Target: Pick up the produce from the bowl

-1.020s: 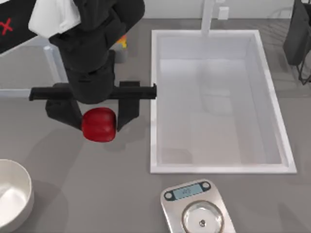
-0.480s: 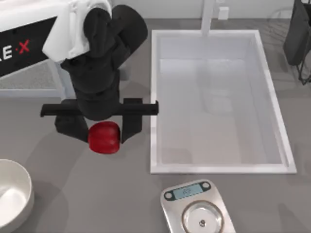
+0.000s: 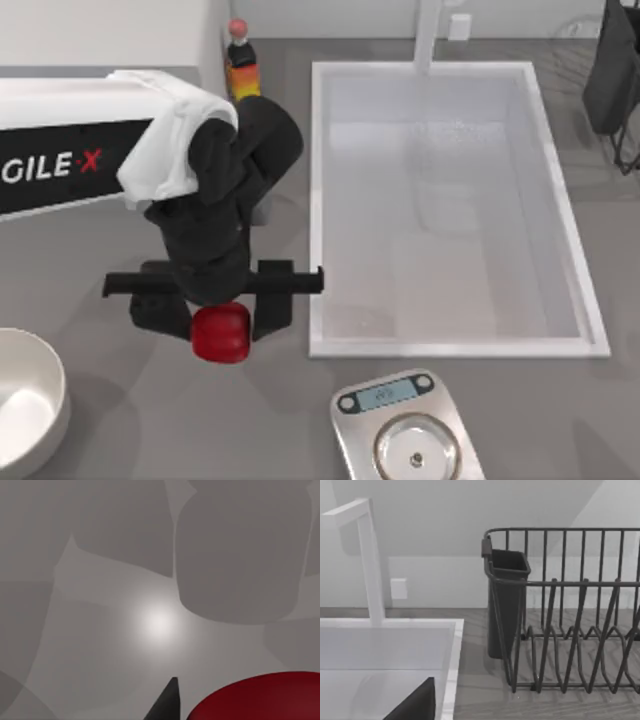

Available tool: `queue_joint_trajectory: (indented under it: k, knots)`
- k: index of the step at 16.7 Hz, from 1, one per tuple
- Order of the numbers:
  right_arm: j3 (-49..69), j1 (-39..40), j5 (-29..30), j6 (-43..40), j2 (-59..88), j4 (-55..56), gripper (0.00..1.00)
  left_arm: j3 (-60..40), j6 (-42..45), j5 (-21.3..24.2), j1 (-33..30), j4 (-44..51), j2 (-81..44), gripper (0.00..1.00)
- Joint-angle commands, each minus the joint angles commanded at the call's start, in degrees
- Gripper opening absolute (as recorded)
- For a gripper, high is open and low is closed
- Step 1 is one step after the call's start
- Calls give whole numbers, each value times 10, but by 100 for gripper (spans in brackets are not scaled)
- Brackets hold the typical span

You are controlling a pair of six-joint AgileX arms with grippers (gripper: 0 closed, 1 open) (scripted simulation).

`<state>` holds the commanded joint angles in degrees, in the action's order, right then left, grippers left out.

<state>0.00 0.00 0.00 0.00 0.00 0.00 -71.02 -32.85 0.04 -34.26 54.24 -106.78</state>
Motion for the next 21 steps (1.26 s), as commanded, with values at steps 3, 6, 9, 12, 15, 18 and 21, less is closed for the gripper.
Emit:
queue_joint_trajectory:
  k: [3, 6, 9, 12, 15, 18, 21]
  knots:
    - [0, 0, 0, 0, 0, 0, 100, 0, 0, 0, 0, 0, 0, 8]
    - [0, 0, 0, 0, 0, 0, 100, 0, 0, 0, 0, 0, 0, 30]
    - [0, 0, 0, 0, 0, 0, 100, 0, 0, 0, 0, 0, 0, 53]
    - [0, 0, 0, 0, 0, 0, 100, 0, 0, 0, 0, 0, 0, 75]
    - [0, 0, 0, 0, 0, 0, 100, 0, 0, 0, 0, 0, 0, 98]
    - [0, 0, 0, 0, 0, 0, 100, 0, 0, 0, 0, 0, 0, 100]
    - [0, 0, 0, 0, 0, 0, 100, 0, 0, 0, 0, 0, 0, 100]
